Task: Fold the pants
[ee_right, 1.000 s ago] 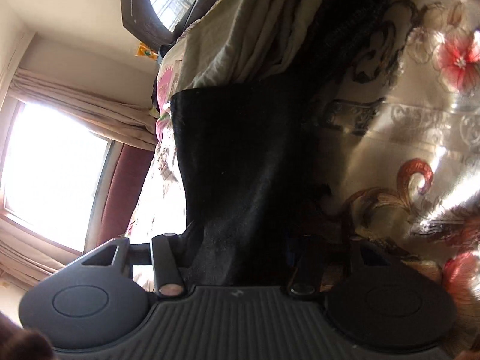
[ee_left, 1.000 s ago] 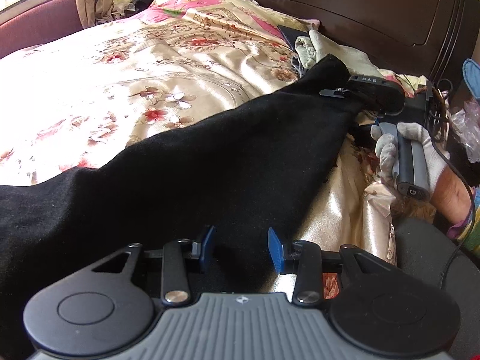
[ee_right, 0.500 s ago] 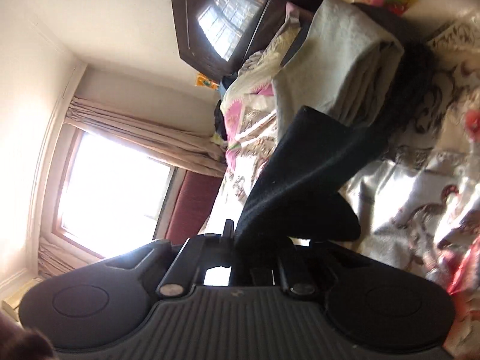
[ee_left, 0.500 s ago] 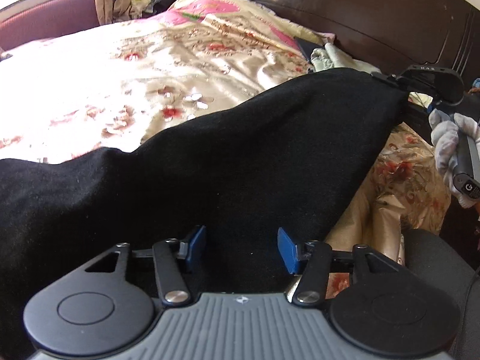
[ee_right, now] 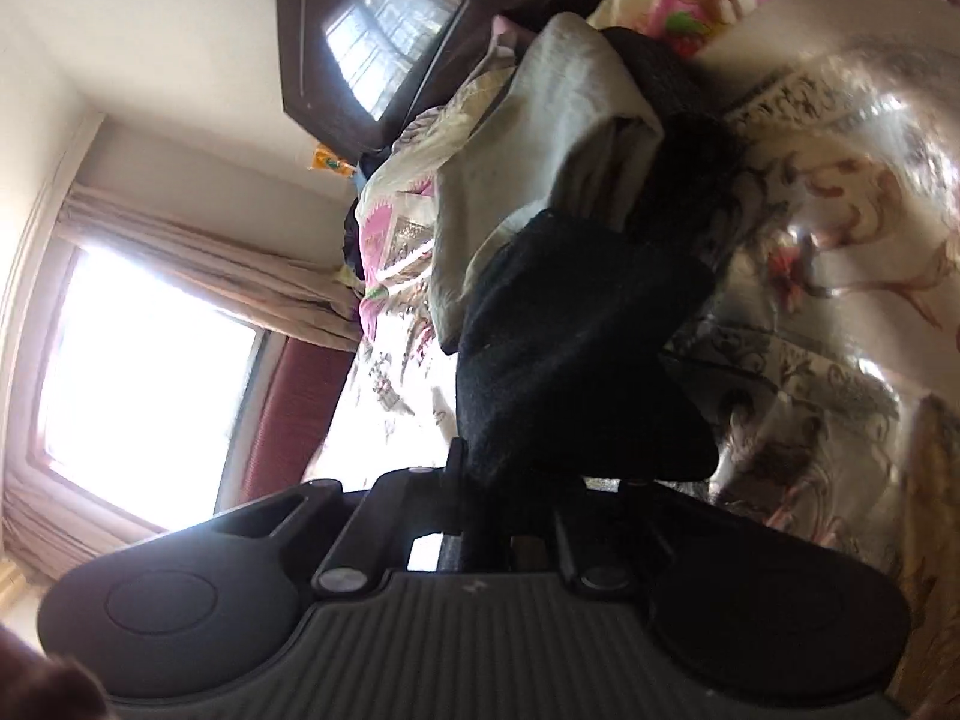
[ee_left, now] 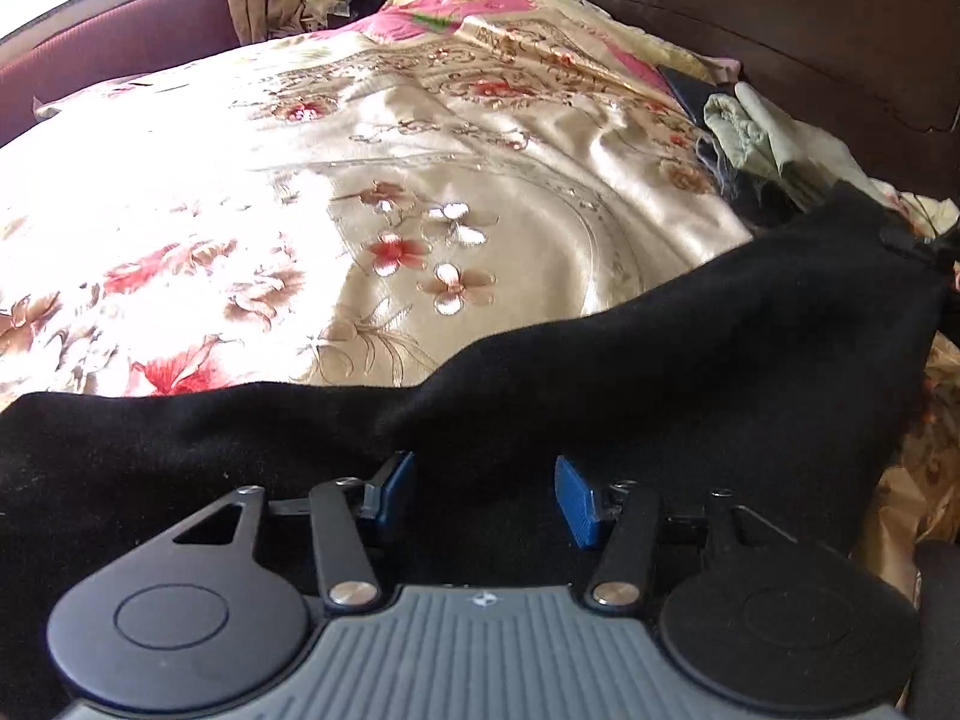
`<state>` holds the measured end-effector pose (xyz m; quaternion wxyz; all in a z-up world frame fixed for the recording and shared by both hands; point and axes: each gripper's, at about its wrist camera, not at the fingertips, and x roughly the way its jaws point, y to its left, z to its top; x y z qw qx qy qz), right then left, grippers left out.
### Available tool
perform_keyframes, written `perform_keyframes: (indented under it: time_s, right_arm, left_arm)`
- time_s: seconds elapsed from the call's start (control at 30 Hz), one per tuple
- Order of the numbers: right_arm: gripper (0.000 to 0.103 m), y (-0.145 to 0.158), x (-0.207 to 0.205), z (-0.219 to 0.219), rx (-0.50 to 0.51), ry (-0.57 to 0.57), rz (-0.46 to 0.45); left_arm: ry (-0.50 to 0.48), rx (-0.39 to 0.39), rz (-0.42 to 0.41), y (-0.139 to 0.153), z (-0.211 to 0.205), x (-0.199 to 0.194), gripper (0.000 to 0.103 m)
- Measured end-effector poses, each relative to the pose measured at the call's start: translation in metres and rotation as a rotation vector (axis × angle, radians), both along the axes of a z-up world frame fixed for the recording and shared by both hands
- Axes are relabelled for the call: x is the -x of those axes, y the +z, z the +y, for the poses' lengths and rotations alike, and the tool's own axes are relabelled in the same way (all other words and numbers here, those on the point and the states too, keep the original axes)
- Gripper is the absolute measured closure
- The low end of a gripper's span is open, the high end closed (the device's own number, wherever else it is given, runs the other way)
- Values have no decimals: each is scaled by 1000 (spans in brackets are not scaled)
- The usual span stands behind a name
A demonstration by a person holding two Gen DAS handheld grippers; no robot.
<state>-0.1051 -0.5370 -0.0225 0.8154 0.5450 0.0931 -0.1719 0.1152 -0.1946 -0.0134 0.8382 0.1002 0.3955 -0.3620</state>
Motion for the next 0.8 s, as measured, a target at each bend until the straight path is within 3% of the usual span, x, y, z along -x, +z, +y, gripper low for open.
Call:
perform_keyframes:
  time_s: [0.07,0.1,0.17,0.27,0.33,0.47,0.63,0.8]
  right_arm:
    - [94,6,-5,-1,33,10,35]
    - [94,9,-6,-1,30,13,23]
    - [94,15,-11,1,44,14,14]
    - [94,25,-22,7,60,31,8]
    - [94,44,-29,19,146,55,28]
    - [94,87,-59,61,356,166,54]
    - [94,124,-109,152,571,390,54]
    - [94,105,-161,280,837,706,140]
  left_arm:
    - [7,44,-45,9,9,6,37]
    - [13,18,-58,8,11,7,37]
    - [4,-69,-9,-8,12,3,36]
    - [9,-19,-39,1,32,17,37]
    - [7,35,-20,10,48,25,36]
    - [43,40,6,7,82,33,35]
    - [160,135,30,11,142,35,35]
    - [294,242,64,5,200,43,35]
